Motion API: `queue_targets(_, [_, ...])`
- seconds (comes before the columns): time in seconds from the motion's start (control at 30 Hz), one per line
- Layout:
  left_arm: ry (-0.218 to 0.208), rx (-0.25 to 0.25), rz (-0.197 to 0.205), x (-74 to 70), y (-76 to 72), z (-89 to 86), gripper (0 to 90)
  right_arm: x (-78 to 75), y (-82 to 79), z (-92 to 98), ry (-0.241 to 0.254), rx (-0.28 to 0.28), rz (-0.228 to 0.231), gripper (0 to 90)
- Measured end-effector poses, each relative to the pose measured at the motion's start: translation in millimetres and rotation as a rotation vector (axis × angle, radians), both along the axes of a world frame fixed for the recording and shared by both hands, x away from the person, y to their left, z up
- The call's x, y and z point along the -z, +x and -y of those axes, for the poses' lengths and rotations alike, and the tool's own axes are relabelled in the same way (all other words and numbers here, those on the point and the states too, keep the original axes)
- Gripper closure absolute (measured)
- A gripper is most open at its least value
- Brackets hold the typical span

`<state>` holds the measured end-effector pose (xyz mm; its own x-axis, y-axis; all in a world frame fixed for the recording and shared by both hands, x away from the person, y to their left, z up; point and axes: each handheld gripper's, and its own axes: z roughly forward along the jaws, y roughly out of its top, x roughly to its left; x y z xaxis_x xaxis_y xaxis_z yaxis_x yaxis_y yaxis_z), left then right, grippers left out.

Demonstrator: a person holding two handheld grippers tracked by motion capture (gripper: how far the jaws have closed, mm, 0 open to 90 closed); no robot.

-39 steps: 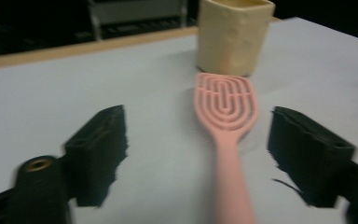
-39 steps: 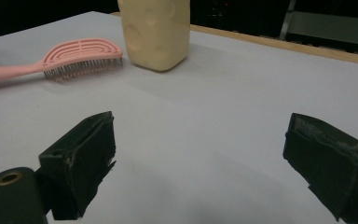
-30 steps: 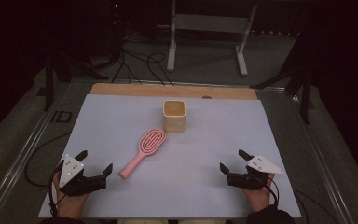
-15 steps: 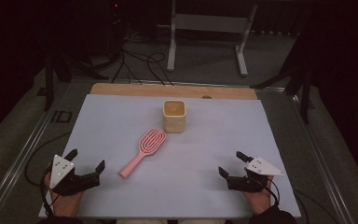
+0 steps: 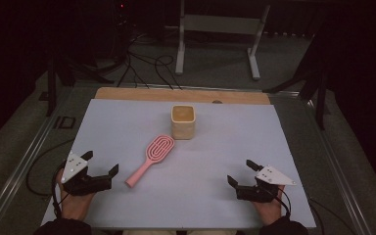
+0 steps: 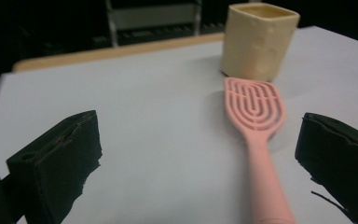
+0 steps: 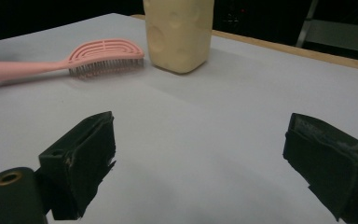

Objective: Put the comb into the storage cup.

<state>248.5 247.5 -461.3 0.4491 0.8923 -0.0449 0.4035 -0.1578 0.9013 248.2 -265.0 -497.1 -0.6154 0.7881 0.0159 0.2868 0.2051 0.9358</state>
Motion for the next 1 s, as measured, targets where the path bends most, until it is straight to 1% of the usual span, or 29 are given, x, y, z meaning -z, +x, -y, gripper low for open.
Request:
queue_targets(0.13, [0.000, 0.004, -0.025, -1.8, 6.8, 3.7, 0.0, 1.1, 1.4, 1.2, 0.001, 0.004, -0.008, 9.0])
queue_targets(0.17, [0.006, 0.001, -0.032, -2.3, 8.4, 4.5, 0.0, 1.1, 1.4, 1.1, 0.002, 0.003, -0.007, 8.9])
queue_targets(0.27, [0.038, 0.000, -0.052, -4.7, 12.6, 7.4, 0.0, 1.2, 1.2, 0.6, 0.002, 0.002, -0.006, 9.0])
queue_targets(0.3, [0.060, -0.005, -0.064, -5.6, 14.2, 8.7, 0.0, 1.2, 1.3, 0.6, 0.001, 0.002, -0.005, 8.9])
queue_targets(0.4, [0.097, 0.001, -0.095, -7.3, 18.8, 12.4, 0.0, 1.7, 1.9, 1.0, -0.003, 0.003, -0.007, 8.9])
queue_targets(0.53, [0.124, 0.012, -0.118, -9.2, 24.1, 16.5, 0.0, 1.9, 2.0, 0.9, -0.004, 0.003, -0.007, 8.9])
queue_targets(0.67, [0.132, 0.022, -0.127, -9.8, 28.1, 18.6, 0.0, 2.0, 2.0, 0.8, -0.002, 0.004, -0.011, 9.0])
queue_targets(0.7, [0.137, 0.027, -0.137, -9.9, 31.3, 20.0, 0.0, 2.0, 2.1, 0.9, -0.003, 0.005, -0.011, 8.9])
queue_targets(0.97, [0.143, 0.048, -0.160, -10.4, 39.2, 21.4, 0.0, 2.5, 2.4, 0.8, -0.004, 0.007, -0.018, 9.0])
queue_targets(1.0, [0.139, 0.049, -0.165, -10.1, 40.0, 21.2, 0.0, 2.4, 2.3, 0.7, -0.005, 0.006, -0.018, 9.0])
